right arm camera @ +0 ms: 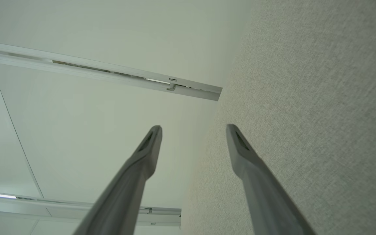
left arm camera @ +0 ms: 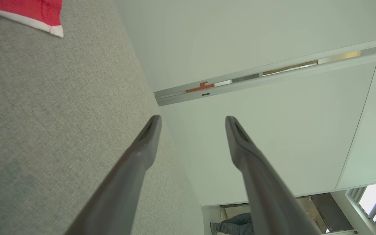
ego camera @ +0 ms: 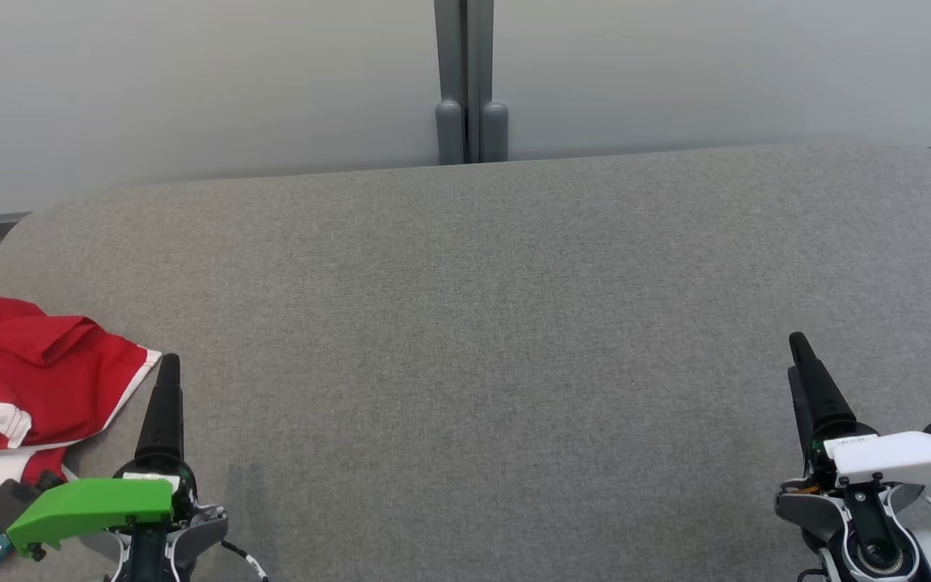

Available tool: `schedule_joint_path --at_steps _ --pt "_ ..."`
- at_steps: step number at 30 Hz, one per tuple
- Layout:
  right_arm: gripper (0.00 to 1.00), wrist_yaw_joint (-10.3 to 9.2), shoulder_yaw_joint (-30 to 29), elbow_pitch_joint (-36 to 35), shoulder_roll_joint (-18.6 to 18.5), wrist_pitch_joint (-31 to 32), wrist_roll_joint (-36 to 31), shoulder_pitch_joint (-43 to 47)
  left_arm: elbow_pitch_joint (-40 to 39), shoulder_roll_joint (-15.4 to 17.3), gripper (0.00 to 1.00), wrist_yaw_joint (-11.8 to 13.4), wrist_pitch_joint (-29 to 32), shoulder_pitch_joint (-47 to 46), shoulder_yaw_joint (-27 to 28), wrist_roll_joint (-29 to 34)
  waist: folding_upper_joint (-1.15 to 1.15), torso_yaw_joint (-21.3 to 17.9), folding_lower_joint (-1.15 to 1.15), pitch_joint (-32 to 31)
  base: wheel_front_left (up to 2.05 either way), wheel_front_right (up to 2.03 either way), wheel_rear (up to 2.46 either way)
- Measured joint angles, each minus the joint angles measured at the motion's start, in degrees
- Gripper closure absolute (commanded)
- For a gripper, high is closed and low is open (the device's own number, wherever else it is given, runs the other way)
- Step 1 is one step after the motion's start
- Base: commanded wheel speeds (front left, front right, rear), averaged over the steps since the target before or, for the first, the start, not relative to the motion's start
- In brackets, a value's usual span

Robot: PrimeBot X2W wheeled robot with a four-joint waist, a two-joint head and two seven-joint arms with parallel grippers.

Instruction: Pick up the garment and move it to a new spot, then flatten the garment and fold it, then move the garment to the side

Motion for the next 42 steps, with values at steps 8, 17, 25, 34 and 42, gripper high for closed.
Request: schedule_joint_path --at_steps 8,17,25,34,42 --pt "0.0 0.0 0.6 -2.1 -0.6 -1.8 -10.7 0.0 -2.6 -0.1 0.0 0.0 -1.9 -0.3 -0.7 12.1 0.0 0.1 0.0 0.0 0.0 0.0 0.0" --pt "0.0 0.0 1.9 -3.6 -1.6 -3.6 -20.8 0.2 -3.4 0.0 0.0 0.0 -3.8 -0.3 -2.3 22.2 0.0 0.2 0.0 -0.1 0.0 0.0 0.0" --pt "0.0 0.0 2.6 -4.3 -2.6 -5.4 -30.6 0.3 -3.2 0.3 0.0 0.0 -5.3 -0.3 -3.3 31.0 0.0 0.1 0.0 -0.4 0.0 0.0 0.0" --pt "0.0 0.0 3.0 -5.2 -2.9 -6.9 -39.7 1.1 -2.4 0.4 0.0 0.0 -6.9 -0.4 -4.7 38.9 0.0 0.1 0.0 -0.7 0.0 0.0 0.0" --pt "0.0 0.0 3.4 -5.8 -3.1 -8.3 -46.2 1.5 -1.5 0.4 0.0 0.2 -8.3 -0.6 -5.4 45.3 0.0 0.1 0.0 -0.9 0.0 0.0 0.0"
